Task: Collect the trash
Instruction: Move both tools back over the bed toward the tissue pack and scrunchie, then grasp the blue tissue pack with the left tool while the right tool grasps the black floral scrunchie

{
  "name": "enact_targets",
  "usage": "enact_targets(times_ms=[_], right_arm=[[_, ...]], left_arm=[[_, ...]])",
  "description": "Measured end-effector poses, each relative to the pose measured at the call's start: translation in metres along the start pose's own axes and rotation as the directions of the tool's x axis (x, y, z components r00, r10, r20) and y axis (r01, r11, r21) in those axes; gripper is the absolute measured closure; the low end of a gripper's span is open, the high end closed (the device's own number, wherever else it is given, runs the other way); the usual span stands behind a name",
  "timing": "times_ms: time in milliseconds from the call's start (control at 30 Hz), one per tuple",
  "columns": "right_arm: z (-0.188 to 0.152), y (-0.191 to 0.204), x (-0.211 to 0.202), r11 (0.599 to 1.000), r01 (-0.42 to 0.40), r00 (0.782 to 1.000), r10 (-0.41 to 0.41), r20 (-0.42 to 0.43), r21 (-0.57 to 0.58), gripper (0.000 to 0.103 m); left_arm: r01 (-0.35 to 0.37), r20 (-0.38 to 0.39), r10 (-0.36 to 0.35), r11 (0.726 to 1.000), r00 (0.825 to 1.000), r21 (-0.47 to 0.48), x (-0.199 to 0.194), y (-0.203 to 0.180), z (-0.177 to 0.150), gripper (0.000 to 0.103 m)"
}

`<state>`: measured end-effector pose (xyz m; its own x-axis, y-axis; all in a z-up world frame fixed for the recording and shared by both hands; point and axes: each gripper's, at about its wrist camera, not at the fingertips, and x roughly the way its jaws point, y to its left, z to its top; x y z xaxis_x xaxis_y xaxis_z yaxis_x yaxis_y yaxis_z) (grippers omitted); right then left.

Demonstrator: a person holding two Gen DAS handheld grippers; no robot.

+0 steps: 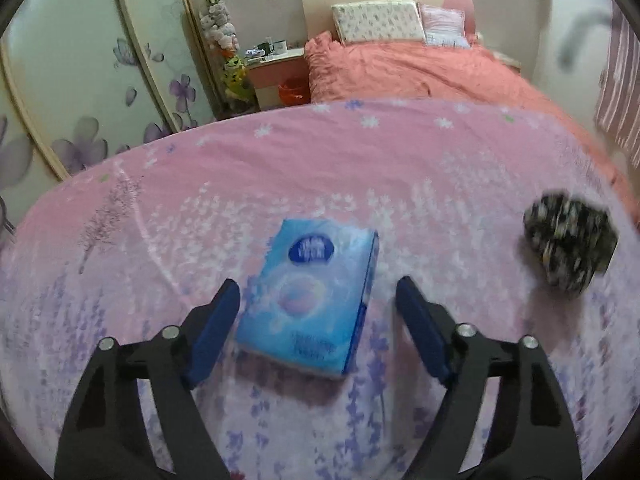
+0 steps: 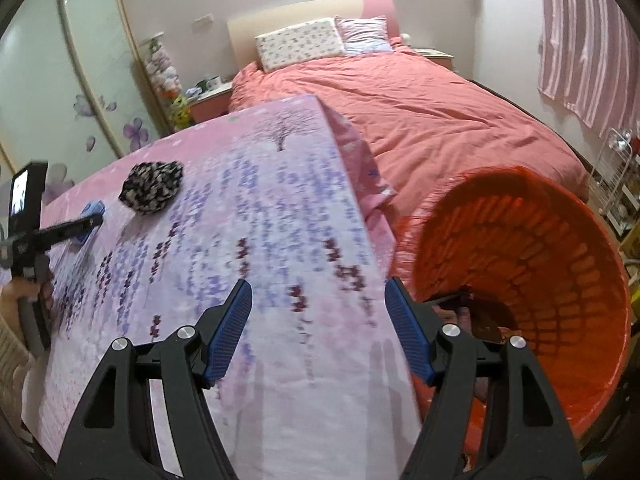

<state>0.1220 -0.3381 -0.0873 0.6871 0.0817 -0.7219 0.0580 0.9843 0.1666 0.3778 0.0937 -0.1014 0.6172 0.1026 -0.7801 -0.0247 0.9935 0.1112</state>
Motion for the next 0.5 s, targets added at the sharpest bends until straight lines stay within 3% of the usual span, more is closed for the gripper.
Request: enact_targets(times_ms=[133, 267, 400, 500], right_arm=[[0.002, 0.018, 0.003, 0.999, -0.022, 1.0, 0.022, -0.005, -0.025, 0.034], [0.005, 0.045, 0.01, 0.996, -0.059, 0.998, 0.058, -0.006, -0.06, 0.034], [0.011, 0.078, 0.022, 0.989, -0.12, 0.993, 0.12, -0.006, -0.083, 0.034], [0.021, 0.107, 0.036, 0.982, -0.164, 0.986, 0.165, 0.003, -0.095, 0.025]], left_arm=[[0.017, -0.017, -0.018, 0.999, 1.0, -0.044, -0.001, 0.013, -0.006, 0.042], [-0.027, -0.004, 0.027, 0.999, 1.0, -0.019, -0.013, 0.026, -0.025, 0.043], [0.003, -0.018, -0.005, 0.996, 1.0, -0.088, -0.012, 0.041, -0.028, 0.038], [0.013, -0.023, -0.016, 0.994, 1.0, -0.11, -0.012, 0.045, -0.029, 0.036]])
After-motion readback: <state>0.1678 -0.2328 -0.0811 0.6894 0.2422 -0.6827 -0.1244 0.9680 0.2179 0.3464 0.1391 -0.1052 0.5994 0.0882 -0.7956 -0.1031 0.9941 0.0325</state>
